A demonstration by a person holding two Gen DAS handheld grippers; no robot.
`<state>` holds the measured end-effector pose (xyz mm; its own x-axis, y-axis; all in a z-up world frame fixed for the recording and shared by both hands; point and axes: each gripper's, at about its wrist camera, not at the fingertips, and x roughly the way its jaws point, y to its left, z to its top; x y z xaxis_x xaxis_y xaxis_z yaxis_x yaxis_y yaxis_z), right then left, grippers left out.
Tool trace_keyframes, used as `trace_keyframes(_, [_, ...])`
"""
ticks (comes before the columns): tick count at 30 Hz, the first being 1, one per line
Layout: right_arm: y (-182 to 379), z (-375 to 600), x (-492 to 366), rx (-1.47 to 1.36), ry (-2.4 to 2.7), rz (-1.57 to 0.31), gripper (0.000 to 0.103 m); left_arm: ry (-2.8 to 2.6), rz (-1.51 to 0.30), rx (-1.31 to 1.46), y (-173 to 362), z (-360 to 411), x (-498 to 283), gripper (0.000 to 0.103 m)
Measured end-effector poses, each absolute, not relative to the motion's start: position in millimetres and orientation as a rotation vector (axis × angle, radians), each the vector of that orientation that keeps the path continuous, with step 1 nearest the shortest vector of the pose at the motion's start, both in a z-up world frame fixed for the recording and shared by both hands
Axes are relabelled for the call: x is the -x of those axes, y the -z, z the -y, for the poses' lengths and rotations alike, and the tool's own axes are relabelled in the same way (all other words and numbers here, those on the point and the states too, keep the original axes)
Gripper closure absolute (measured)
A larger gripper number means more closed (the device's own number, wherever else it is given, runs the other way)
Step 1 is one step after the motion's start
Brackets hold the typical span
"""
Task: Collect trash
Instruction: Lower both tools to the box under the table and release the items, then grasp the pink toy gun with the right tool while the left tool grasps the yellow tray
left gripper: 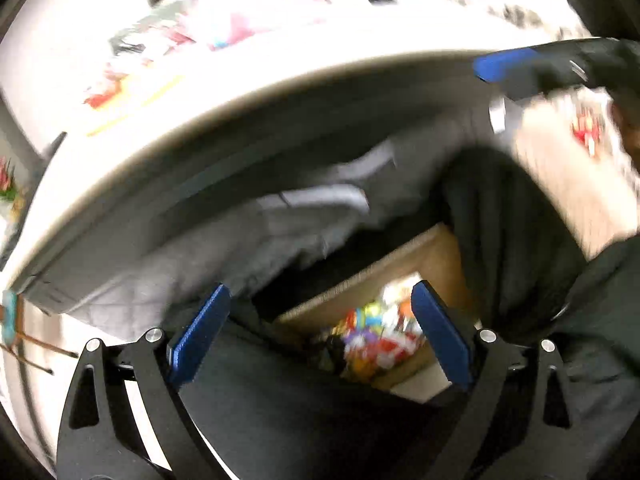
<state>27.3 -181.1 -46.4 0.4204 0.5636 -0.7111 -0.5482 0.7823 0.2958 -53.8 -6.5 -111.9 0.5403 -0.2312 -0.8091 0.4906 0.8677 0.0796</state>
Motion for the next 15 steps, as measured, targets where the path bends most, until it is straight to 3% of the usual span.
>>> trace_keyframes(3, [19,143,-58,0.104,-0.659,-0.794,0.020,0.366,-0.841,-0.225,85,-12,51,0.013])
trace_keyframes(7, [8,102,-103,0.207,-0.641,-0.817,0.022,0.298,-0.790,-0.096,50,-40,45,0.013])
trace_keyframes(12, [54,75,-151,0.254,-0.546,-1.005,0.019,0.222,-0.739,0.022,25,-66,34,0.013])
trace_keyframes(14, [66,67,-159,0.260,-0.508,-0.973,0.011,0.203,-0.728,0.028,21,-67,22,0.013])
trace_keyframes(15, [67,65,-159,0.249,-0.520,-0.950,0.012,0.188,-0.728,0.020,19,-67,18,0.013])
